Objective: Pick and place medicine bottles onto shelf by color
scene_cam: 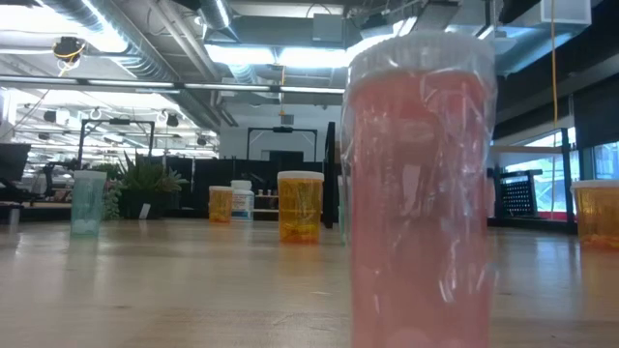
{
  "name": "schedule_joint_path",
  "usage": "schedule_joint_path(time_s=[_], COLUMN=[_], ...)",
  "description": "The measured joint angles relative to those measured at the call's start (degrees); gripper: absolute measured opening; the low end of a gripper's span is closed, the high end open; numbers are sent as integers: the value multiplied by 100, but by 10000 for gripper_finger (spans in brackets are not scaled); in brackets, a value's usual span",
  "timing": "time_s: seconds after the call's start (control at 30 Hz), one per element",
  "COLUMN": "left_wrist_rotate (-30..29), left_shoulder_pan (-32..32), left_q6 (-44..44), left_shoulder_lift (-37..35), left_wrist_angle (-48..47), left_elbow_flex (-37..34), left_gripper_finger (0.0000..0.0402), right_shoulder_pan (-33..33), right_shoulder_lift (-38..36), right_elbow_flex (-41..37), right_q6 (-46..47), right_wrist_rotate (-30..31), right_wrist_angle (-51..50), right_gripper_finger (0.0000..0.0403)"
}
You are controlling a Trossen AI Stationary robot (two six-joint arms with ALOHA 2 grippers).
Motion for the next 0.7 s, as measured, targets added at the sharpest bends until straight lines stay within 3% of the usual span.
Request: schedule_joint_path(time_s=[0.4,0.7], left_wrist_rotate=[0,0], left_shoulder_pan=[0,0], left_q6=[-2,-2], left_shoulder_lift=[0,0], left_wrist_angle=[-1,-2], left_elbow_flex=[0,0], left_gripper_finger=[286,286], right_shoulder_pan=[13,-83], right_shoulder_lift=[244,258], right_elbow_flex=[0,0], right_q6=[-19,-6], right_wrist_rotate=[-602,-926], right_wrist_angle=[7,112], right_gripper_finger=[15,81])
